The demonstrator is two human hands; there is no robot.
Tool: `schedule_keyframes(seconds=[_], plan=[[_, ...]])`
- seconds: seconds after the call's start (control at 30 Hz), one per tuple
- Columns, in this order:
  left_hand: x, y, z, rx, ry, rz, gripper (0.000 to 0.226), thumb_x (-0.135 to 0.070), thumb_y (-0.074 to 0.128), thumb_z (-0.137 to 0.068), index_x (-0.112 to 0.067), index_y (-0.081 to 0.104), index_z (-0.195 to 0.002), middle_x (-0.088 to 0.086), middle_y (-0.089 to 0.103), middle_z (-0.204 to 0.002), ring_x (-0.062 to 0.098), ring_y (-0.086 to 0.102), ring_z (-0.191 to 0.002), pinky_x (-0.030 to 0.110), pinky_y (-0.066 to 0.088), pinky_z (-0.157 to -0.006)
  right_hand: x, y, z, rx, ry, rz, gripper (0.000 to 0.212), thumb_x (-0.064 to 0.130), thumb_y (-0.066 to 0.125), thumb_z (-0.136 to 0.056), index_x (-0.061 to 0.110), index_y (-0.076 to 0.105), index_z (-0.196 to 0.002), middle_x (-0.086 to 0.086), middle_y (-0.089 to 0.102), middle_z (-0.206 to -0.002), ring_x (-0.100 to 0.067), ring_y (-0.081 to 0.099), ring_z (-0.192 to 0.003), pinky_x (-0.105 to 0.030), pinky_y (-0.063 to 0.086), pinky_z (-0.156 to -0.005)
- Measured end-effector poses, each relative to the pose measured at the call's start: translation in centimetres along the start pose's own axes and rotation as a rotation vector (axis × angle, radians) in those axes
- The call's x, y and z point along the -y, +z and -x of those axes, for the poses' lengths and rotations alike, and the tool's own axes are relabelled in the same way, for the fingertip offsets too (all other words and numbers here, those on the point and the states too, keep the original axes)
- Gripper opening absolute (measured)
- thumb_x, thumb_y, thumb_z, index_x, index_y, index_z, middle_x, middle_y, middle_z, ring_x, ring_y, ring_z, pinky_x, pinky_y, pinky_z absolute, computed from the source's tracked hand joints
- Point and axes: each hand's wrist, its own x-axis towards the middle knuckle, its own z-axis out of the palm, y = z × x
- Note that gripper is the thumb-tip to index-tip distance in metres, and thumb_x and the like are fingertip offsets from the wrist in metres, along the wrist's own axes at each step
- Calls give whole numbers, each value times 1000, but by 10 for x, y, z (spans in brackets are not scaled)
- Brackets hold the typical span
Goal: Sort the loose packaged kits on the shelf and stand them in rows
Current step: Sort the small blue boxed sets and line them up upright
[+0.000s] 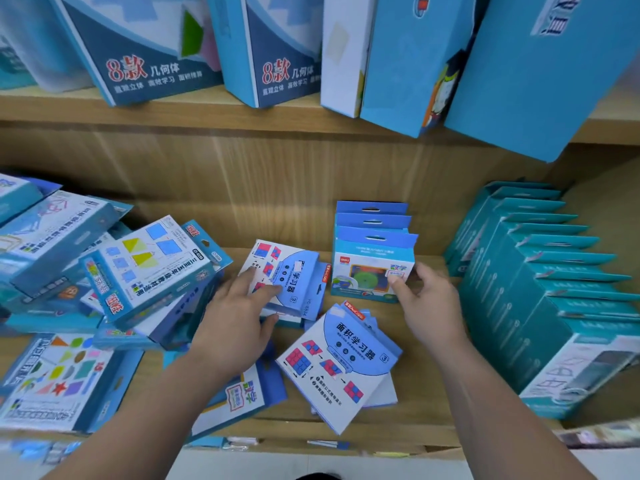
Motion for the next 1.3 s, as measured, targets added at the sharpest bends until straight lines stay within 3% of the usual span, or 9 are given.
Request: schedule_keyframes(seconds=[0.2, 0.33, 0.47, 0.6, 0.7, 0.83, 1.03, 1.17, 1.3], plan=[[-4, -6, -10, 68, 33, -254, 66, -49, 59, -90, -38, 30, -149, 5, 25, -158, 30, 32, -131, 44, 37, -109, 9, 1, 7, -93, 91, -66, 46, 35, 75, -87, 20, 56, -125, 10, 61, -87, -19, 63, -84, -33, 45, -70], [-16, -19, -27, 121, 53, -350, 83, -54, 65, -84, -34, 21, -152, 2, 33, -152, 27, 35, -132, 41, 41, -105, 10, -3, 33, -102, 128, -133, 36, 37, 78, -84, 30, 49, -105, 8, 58, -91, -19, 60, -83, -35, 45, -70], [-23, -25, -52, 244, 92, -298, 103, -51, 75, -75, -29, 15, -155, 4, 25, -157, 30, 28, -140, 47, 36, -112, 3, -4, 55, 81, 132, -55, 27, 48, 73, -84, 36, 55, -101, 12, 58, -105, -5, 58, -92, -33, 51, -77], [-27, -24, -74, 378, 81, -235, 118, -50, 81, -66, -28, 10, -157, 5, 12, -164, 30, 11, -150, 53, 22, -119, -3, -7, 68, 301, 205, -118, 57, 69, 71, -70, 38, 59, -116, 15, 53, -121, -4, 58, -108, -31, 53, -87], [-26, -21, -84, 410, 28, -165, 123, -46, 83, -58, -28, 13, -157, 4, 18, -162, 27, 12, -151, 54, 20, -120, -6, -9, 78, 407, 221, -216, 74, 58, 86, -63, 40, 53, -126, 22, 51, -126, 7, 54, -113, -20, 49, -87], [-33, -24, -84, 355, -20, -124, 123, -50, 85, -51, -25, 23, -154, 5, 40, -138, 29, 39, -131, 46, 32, -114, -9, -10, 85, 408, 216, -284, 63, 42, 94, -60, 46, 55, -109, 24, 59, -119, 16, 57, -104, -19, 52, -88], [-50, -45, -42, 128, -15, -221, 121, -70, 72, -52, -21, 24, -152, 6, 44, -120, 31, 44, -118, 43, 34, -111, -11, -12, 81, 367, 269, -394, 45, 31, 92, -69, 33, 66, -106, 16, 74, -101, -5, 70, -95, -40, 59, -86], [-62, -52, -16, 132, 23, -1, 112, -71, 73, -52, -28, 30, -146, -5, 39, -108, 18, 44, -106, 34, 44, -89, -15, -8, 81, 338, 302, -426, 48, 35, 90, -71, 32, 65, -112, 12, 75, -103, -7, 70, -97, -33, 59, -81], [-69, -50, -11, 148, 41, 149, 85, -71, 76, -52, -36, 46, -123, -10, 43, -102, 13, 50, -102, 30, 44, -82, -14, -9, 78, 309, 322, -422, 60, 32, 87, -75, 31, 57, -128, 7, 71, -113, -10, 68, -102, -34, 59, -84]])
